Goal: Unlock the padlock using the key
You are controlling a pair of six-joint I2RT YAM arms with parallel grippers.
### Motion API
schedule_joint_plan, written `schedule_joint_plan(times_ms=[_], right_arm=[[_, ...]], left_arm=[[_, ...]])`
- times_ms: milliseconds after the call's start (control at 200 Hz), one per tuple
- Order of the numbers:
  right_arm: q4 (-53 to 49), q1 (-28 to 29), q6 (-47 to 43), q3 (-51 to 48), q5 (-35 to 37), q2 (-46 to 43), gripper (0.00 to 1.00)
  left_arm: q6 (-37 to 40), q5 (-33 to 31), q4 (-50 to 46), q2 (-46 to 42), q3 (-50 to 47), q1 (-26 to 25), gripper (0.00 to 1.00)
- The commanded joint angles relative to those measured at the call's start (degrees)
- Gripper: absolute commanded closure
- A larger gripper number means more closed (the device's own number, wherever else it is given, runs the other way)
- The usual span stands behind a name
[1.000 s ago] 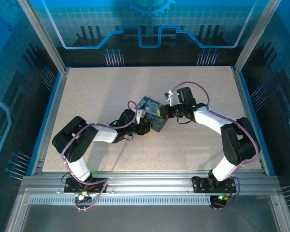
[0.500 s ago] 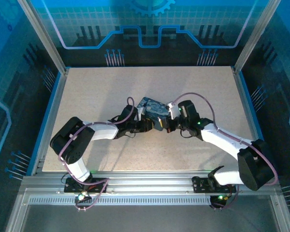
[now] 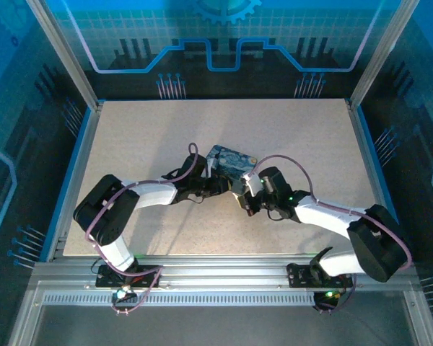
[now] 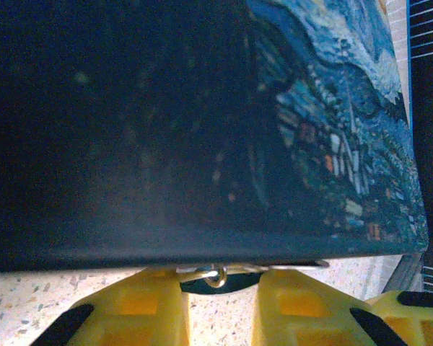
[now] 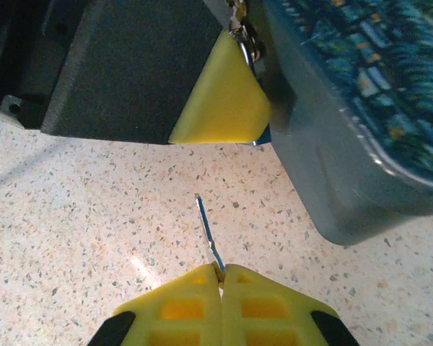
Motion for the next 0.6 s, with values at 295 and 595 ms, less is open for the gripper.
schedule_joint_plan(times_ms=[295, 595], right_arm=[[4.3, 1.4, -2.3, 0.2, 2.3, 4.6, 1.0], [5.1, 1.4, -2.5, 2.1, 3.3, 7.8, 1.0]], left_arm=[[-4.2, 2.7, 1.6, -2.2, 1.0, -0.4, 0.82], [-4.4, 2.8, 1.8, -2.6, 0.5, -0.4, 0.82]])
